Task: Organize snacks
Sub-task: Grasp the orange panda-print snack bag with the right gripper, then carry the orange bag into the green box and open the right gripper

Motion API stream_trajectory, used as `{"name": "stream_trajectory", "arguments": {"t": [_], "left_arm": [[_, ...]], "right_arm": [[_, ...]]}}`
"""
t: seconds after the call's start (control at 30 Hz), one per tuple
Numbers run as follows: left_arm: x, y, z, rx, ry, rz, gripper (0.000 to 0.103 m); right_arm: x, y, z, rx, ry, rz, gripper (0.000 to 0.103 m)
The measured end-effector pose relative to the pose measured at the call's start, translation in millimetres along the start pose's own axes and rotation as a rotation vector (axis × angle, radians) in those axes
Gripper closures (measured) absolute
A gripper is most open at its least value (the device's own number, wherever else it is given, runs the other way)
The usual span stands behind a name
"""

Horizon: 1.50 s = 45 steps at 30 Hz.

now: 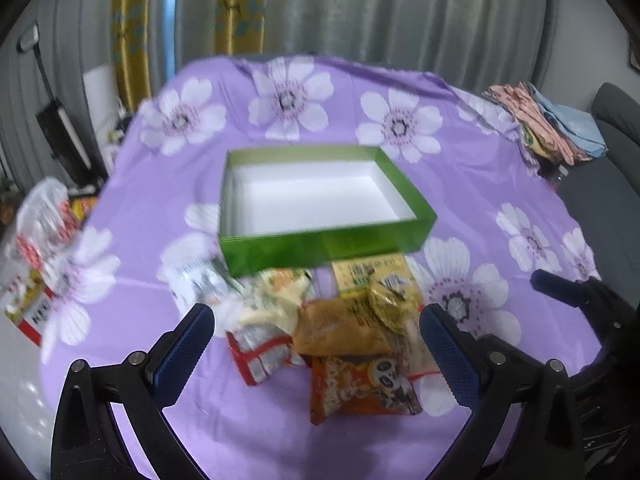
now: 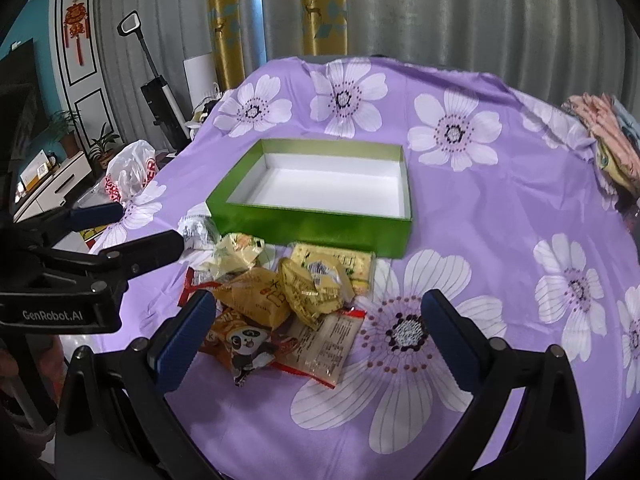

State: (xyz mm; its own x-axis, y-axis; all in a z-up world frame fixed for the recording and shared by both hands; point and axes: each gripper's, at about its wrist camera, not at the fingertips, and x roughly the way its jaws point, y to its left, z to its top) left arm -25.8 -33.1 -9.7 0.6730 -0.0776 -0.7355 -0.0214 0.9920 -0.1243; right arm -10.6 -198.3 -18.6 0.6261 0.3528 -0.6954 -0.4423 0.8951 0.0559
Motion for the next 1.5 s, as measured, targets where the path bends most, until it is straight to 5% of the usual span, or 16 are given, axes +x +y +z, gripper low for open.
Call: {"name": "stream_trajectory", "arguments": {"t": [0.27,0.53,0.73,0.87,0.97,1.27,1.5], "left_arm": [[48.5,24.5,-34.9,-0.133,0.173,-0.224,0.001],[63.1,31.5,-52.0,-0.153,0.206,-0.295,0.001],[73.3,26.9,-55.0,-0.128,0.239,-0.311,0.016],[76.6,24.4,-55.1,-0.130,0.252,-0.345,0.033],[75.4,21.4,-54.5,-0.113,0.248,-0.324,0.038],[45.3,20.2,-40.0,-0.114,0.173,-0.331,0.041],[23.3,18.9,16.0,-0.055,0.037,-0.342,0.041]], "right_arm": [[40.1,-7.5,-40.9,0.055,0.128,0.098,0.002],[70.0,-5.7,-66.4,0.120,0.180,0.236,0.023],[72.2,14.1,-66.7,0.060,0.185,0.304,0.034],[81.3,23.0,-68.4,0.038,0.222,0.324,0.055],[87.5,30.5,-69.0,0.004,0.241,0.321,0.069],[70.0,42.0,-56.0,-0.026,0.168,0.330,0.076],[49.4,39.7,-3.6,-0.068,0.009,0.313,0.076]]}}
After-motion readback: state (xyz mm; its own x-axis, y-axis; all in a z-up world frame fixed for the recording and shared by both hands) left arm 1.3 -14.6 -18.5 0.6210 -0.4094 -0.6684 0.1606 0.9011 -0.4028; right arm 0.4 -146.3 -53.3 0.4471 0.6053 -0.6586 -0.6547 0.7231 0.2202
